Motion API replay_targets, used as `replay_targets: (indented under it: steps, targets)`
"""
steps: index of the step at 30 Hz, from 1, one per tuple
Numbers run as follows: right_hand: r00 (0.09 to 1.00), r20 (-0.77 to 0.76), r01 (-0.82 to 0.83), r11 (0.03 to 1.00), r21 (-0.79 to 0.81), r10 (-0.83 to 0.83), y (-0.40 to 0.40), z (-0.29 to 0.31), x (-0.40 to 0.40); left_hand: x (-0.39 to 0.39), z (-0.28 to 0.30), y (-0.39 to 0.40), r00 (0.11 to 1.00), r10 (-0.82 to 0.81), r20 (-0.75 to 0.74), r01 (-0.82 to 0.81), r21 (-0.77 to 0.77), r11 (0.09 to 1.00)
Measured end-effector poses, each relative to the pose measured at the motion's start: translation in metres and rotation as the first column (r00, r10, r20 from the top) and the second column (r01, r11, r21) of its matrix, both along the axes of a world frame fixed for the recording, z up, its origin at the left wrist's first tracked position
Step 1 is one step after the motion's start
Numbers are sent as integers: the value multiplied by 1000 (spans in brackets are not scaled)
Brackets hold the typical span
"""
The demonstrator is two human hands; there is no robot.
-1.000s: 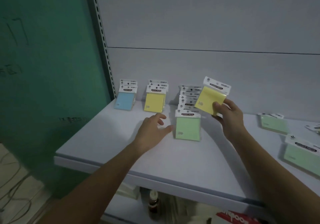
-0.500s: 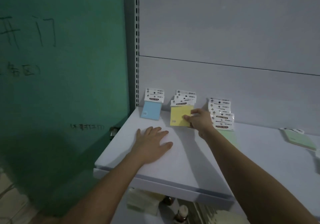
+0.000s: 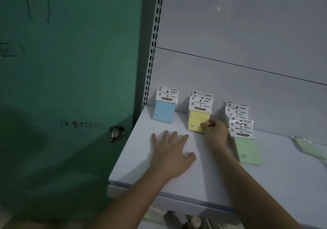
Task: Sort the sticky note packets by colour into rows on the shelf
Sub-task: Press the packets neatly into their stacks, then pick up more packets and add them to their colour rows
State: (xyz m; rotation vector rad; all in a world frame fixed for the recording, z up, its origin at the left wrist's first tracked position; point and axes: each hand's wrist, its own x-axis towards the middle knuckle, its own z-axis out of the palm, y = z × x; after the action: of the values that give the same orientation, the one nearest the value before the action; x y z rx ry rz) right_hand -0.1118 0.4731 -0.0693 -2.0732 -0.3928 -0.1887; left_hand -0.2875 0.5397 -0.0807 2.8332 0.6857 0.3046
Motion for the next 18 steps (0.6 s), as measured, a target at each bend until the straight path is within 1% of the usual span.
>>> replay_targets:
  steps: [3, 5, 8, 12, 15, 18]
  targets:
    - [1000, 25, 10, 1000, -18, -10, 0, -2, -2, 0, 1, -2, 1000, 2, -18, -3, -2, 1000]
    - [1000, 8, -2, 1000, -29, 2, -1, -2, -2, 0, 4, -2, 999, 5, -34, -5, -3, 1000]
    - [999, -20, -49, 997, -52, 48, -5, 4, -8, -2, 10, -4, 999, 6, -45, -7, -9, 1000]
    - [993, 8, -112, 987, -119, 114, -26, 18, -27, -5, 15, -8, 999, 18, -30, -18, -5, 1000]
    - [964, 39, -252, 950, -183, 263, -60, 37, -43, -6, 17, -14, 999, 38, 13, -38, 24, 999]
    - [917, 83, -359, 899, -251, 389, -118, 60, -58, -11, 20, -22, 990, 135, 31, -137, 118, 983]
